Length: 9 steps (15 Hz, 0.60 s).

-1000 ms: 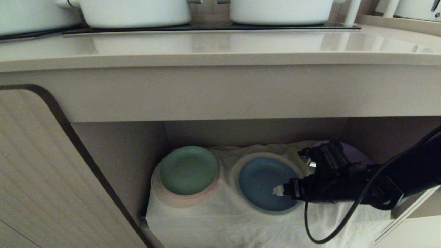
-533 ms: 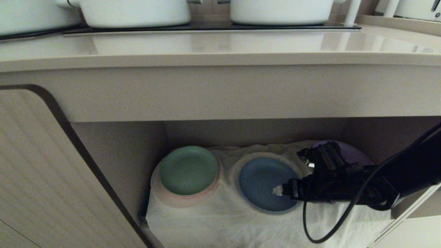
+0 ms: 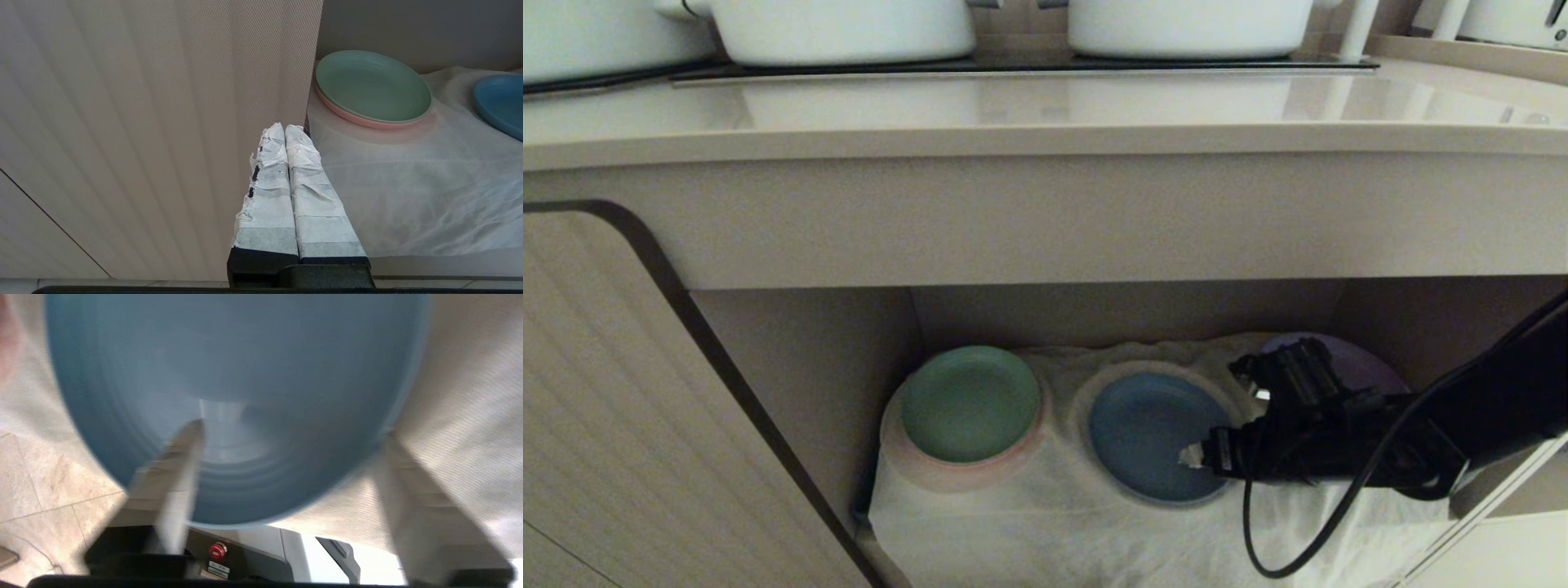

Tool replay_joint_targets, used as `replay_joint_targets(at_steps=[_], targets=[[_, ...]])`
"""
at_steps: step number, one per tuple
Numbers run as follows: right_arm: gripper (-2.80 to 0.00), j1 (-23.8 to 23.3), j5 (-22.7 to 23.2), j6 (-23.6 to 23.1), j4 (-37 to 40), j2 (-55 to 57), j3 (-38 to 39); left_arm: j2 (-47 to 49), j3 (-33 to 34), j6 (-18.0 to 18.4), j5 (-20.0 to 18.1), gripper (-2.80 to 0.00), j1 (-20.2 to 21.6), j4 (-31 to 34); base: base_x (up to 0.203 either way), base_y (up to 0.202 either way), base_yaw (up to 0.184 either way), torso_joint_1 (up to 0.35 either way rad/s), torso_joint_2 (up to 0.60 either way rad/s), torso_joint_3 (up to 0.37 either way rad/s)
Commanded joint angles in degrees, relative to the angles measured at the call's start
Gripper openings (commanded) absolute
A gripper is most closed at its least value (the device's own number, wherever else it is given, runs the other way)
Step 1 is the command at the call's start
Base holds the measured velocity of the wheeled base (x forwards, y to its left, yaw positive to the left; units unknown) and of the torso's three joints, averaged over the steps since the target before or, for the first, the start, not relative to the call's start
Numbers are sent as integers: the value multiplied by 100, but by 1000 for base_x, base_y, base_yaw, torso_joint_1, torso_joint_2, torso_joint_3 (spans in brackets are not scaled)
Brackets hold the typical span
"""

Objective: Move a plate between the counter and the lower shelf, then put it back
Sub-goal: Pick up the plate in the cupboard

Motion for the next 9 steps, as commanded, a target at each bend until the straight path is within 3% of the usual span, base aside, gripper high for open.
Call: replay_joint_targets(at_steps=[1, 9], targets=[[-280, 8, -112, 12, -19, -13, -1, 0, -1, -4, 4, -280, 2, -2, 0, 0, 0, 0, 0, 0], [-280, 8, -170, 12, -3, -162, 68, 0, 2, -4, 4, -280, 2, -2, 0, 0, 0, 0, 0, 0]])
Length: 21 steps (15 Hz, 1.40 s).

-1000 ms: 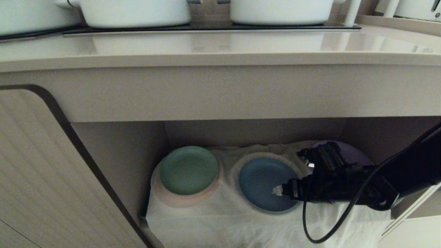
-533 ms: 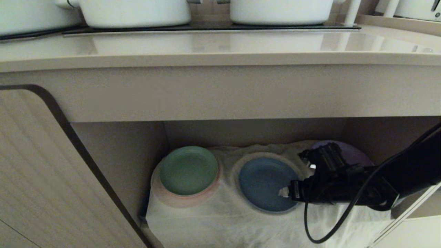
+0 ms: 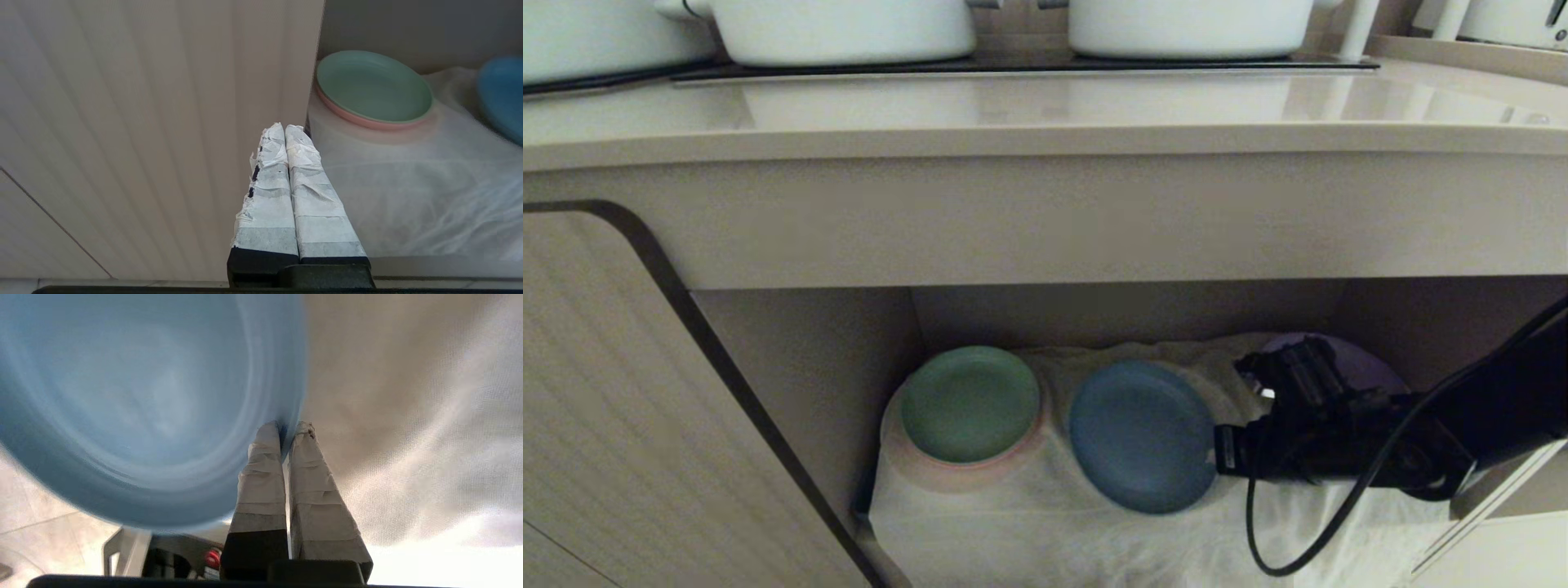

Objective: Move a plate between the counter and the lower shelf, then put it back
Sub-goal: Pick up the plate in the cupboard

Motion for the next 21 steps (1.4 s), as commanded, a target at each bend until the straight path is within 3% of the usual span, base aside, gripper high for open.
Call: replay_joint_targets(at_steps=[1, 21], targets=[[-280, 4, -4, 6, 0, -99, 74, 0, -6, -4, 2, -280, 2, 5, 0, 0, 0, 0, 0, 0], [-280, -8, -9, -18, 91, -1722, 1586, 0, 2, -4, 2, -280, 2, 5, 0, 0, 0, 0, 0, 0]])
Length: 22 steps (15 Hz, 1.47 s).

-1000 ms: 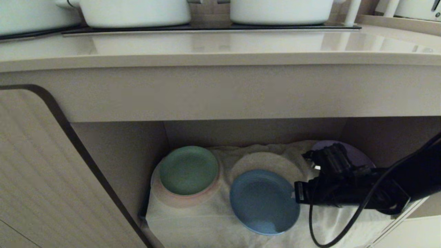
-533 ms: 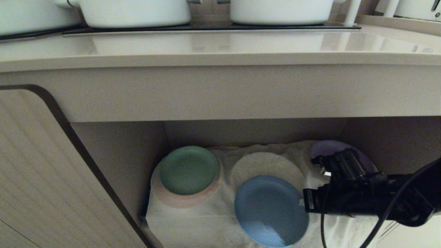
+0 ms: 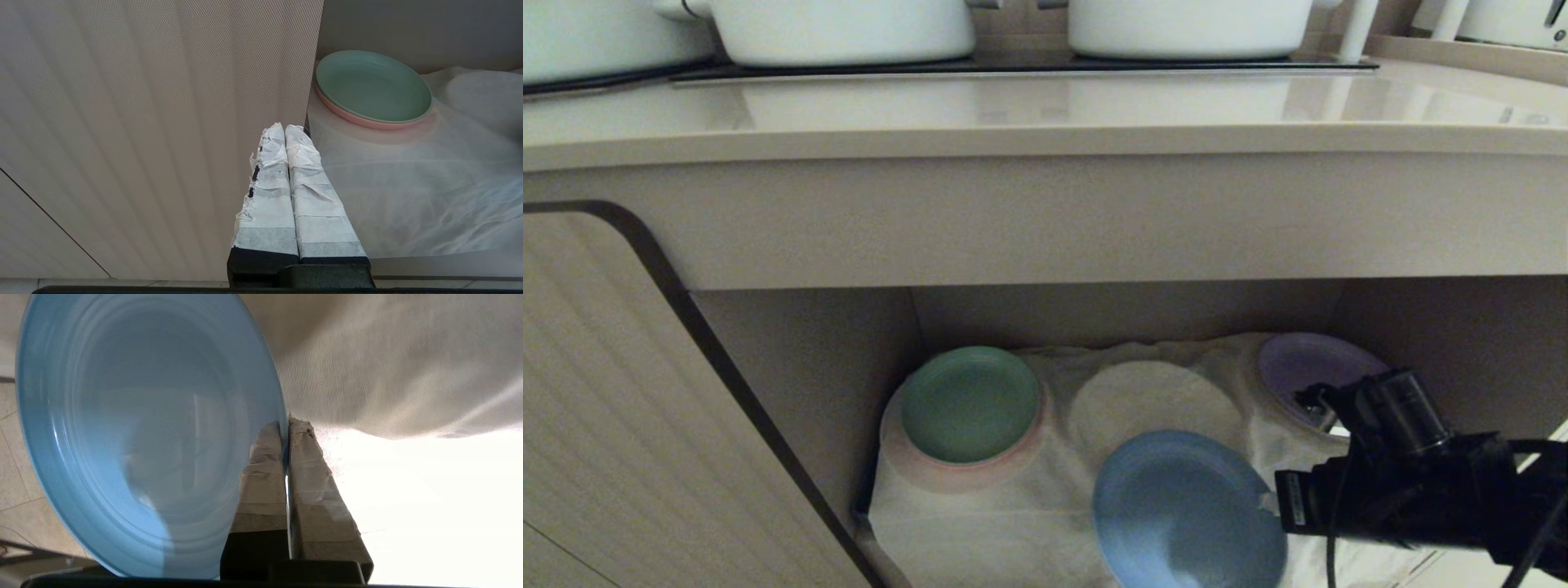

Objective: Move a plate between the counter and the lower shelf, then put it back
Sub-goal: Pick up the plate in the cupboard, then put the plate

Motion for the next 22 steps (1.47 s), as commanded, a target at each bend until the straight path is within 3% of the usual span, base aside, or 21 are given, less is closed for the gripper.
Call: replay_joint_targets(at_steps=[1, 5, 14, 22], targets=[[-280, -5, -2, 11, 5, -347, 193, 0, -3, -3, -1, -280, 2, -4, 0, 0, 0, 0, 0, 0], [-280, -6, -216, 6, 56, -715, 544, 0, 2, -3, -1, -280, 2, -4, 0, 0, 0, 0, 0, 0], [-280, -125, -249, -7, 702, -1767, 1030, 0, 2, -3, -1, -280, 2, -4, 0, 0, 0, 0, 0, 0], [-280, -129, -1002, -179, 1324, -2523, 1245, 0, 0, -3, -1, -280, 2, -4, 0, 0, 0, 0, 0, 0]])
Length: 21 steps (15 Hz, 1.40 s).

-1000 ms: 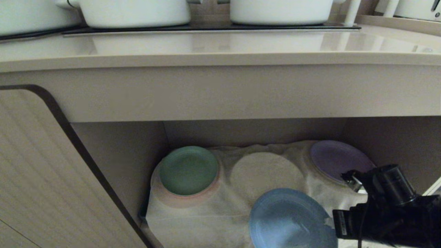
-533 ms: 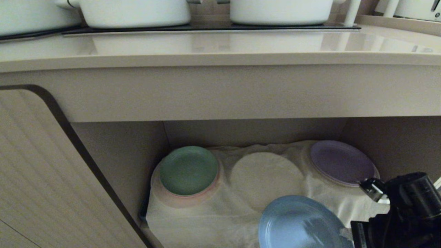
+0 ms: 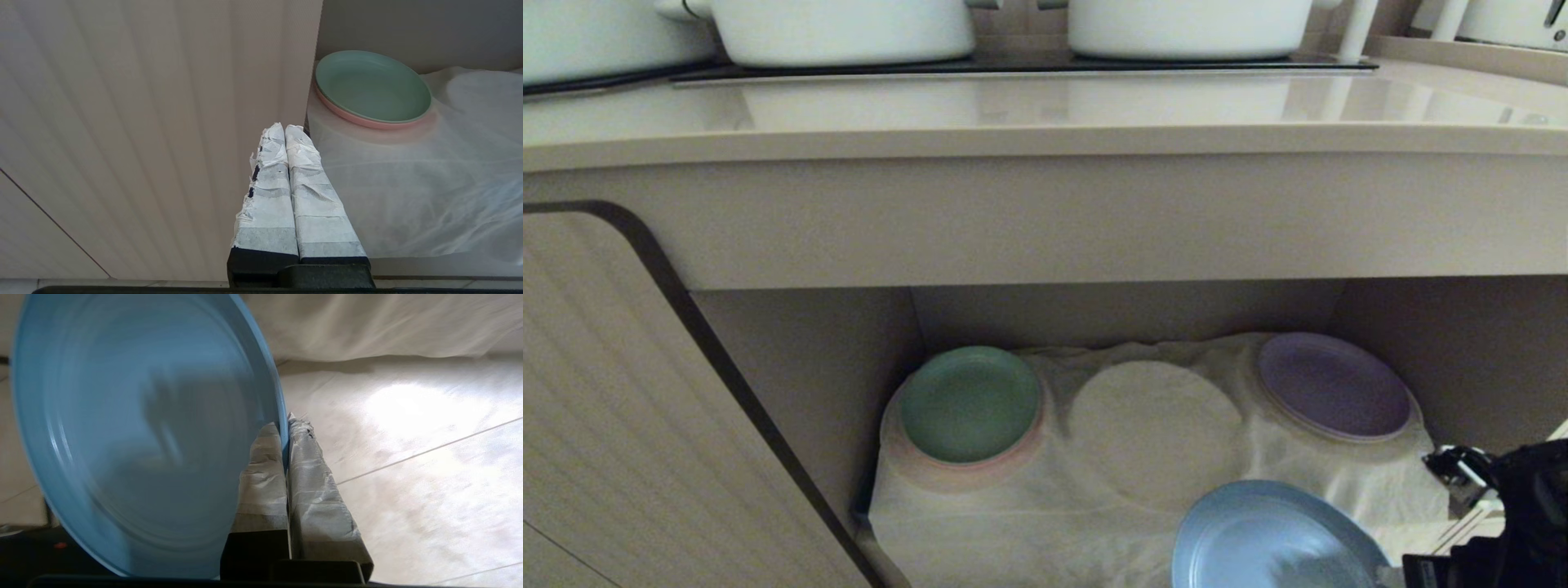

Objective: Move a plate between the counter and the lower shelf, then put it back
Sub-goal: Put the plate

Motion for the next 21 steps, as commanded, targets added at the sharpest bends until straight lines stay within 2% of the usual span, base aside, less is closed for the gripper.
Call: replay_joint_targets(at_steps=[1, 3, 7, 10, 13, 15, 21], targets=[[-280, 1, -211, -149, 90, -382, 92, 0, 1, -4, 4, -280, 2, -2, 0, 0, 0, 0, 0, 0], [-280, 7, -456, -191, 347, -634, 131, 0, 1, -4, 4, -280, 2, -2, 0, 0, 0, 0, 0, 0], [-280, 1, -491, -98, 1292, -1273, 173, 0, 1, -4, 4, -280, 2, -2, 0, 0, 0, 0, 0, 0], [-280, 1, -499, 494, 1854, -1659, 157, 0, 1, -4, 4, -280, 2, -2, 0, 0, 0, 0, 0, 0], [-280, 1, -467, 742, 2543, -2205, 149, 0, -7, -4, 4, -280, 2, -2, 0, 0, 0, 0, 0, 0], [-280, 1, -365, 949, 2689, -2343, 146, 0, 0, -4, 4, -280, 2, -2, 0, 0, 0, 0, 0, 0], [-280, 18, -157, 901, 2706, -2715, 128, 0, 1, -4, 4, -280, 2, -2, 0, 0, 0, 0, 0, 0]])
